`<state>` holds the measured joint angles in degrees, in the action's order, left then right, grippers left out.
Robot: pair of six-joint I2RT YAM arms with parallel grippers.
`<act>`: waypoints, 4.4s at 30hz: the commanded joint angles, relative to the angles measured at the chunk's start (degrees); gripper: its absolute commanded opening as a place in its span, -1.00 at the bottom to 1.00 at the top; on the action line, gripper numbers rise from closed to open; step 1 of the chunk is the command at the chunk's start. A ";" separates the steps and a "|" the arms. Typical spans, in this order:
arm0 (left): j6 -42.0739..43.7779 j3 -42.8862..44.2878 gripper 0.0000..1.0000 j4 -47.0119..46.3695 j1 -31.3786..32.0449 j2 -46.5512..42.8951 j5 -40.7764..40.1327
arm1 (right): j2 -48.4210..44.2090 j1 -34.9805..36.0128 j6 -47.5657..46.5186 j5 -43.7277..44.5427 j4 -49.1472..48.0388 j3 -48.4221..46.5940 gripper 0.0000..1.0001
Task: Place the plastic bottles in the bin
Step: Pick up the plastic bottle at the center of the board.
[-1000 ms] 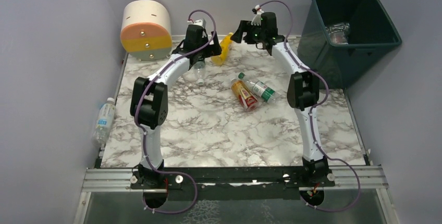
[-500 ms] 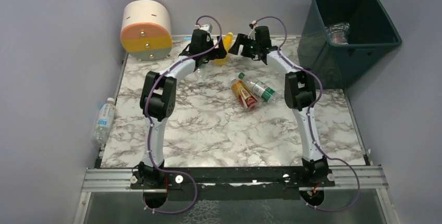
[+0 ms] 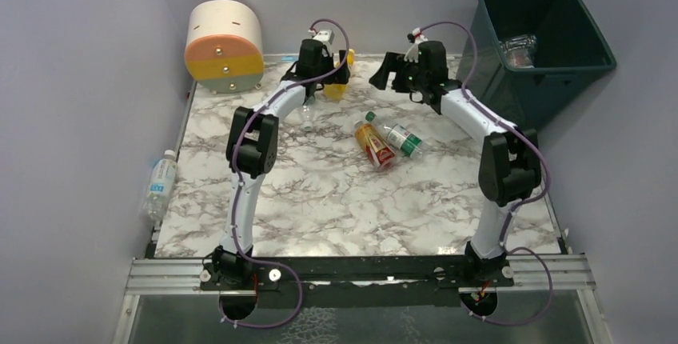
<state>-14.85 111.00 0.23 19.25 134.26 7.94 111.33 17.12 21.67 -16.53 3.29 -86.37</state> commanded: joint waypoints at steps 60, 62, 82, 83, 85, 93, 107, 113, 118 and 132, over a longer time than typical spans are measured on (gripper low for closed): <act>-10.59 -49.95 0.33 -6.57 8.81 -56.09 8.94 | -41.47 -0.07 5.31 -13.77 3.11 21.14 0.83; -11.19 -52.19 0.34 -6.11 8.93 -61.95 11.36 | -43.29 -0.07 6.74 -16.51 3.62 20.78 0.85; -17.39 -60.36 0.38 -12.89 9.23 -74.22 21.06 | -38.74 -0.02 35.75 -39.61 -32.10 27.64 0.96; -17.60 -60.60 0.38 -13.68 9.36 -73.90 21.08 | -38.05 0.00 35.95 -39.58 -32.64 27.39 0.96; -17.88 -60.81 0.38 -14.90 9.63 -73.39 21.04 | -36.80 -0.05 36.15 -39.35 -33.11 26.93 0.96; -17.67 -59.62 0.38 -16.09 11.59 -70.09 21.63 | -31.47 0.01 36.93 -37.61 -35.81 26.15 0.96; -17.83 -60.81 0.38 -17.83 14.69 -67.69 21.81 | -25.78 0.70 40.25 -37.19 -41.97 23.01 0.87; -17.84 -60.83 0.39 -18.15 14.99 -66.89 22.61 | -24.78 1.22 41.43 -37.49 -44.17 23.76 0.53; -18.02 -60.50 0.43 -18.17 15.08 -65.49 23.94 | -24.50 1.45 41.52 -37.72 -44.59 23.96 0.18; -13.24 -56.13 0.98 -7.90 15.01 -67.50 19.38 | -24.67 1.43 34.57 -34.89 -35.86 20.11 -0.17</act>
<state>-31.27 51.46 -12.25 34.00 68.84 29.91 86.59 18.33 61.06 -53.45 -36.56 -62.04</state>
